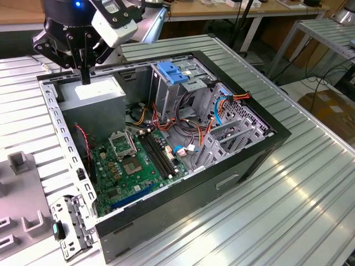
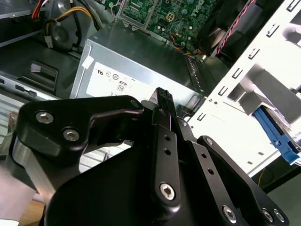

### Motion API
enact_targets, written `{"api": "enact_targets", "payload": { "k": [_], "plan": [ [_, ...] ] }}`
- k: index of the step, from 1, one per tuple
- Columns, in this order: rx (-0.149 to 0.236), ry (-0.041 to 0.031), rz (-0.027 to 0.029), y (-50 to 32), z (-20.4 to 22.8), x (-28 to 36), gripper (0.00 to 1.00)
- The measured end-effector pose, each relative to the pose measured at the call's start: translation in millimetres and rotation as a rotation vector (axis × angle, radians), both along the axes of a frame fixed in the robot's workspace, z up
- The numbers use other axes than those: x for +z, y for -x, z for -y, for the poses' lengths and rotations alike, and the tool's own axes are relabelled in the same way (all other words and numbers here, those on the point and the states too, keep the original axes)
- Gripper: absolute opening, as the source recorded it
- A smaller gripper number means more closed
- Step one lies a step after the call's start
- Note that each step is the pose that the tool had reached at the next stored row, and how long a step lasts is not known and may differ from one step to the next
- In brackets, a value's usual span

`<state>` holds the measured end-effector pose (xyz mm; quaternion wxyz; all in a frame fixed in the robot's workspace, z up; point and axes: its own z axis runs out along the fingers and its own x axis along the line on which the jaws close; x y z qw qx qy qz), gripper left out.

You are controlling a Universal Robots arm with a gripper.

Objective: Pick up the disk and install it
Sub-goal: 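Reach for the disk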

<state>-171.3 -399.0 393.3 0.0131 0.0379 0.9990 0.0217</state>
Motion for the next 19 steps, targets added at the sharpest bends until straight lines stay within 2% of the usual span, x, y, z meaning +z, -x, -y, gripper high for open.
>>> {"api": "enact_targets", "payload": {
  "k": [13, 19],
  "plan": [
    [0.0, -0.0001, 0.0001, 18.1, 0.0, 0.0, 0.11],
    [0.0, -0.0001, 0.0, 30.9, 0.0, 0.0, 0.11]
  ]
}}
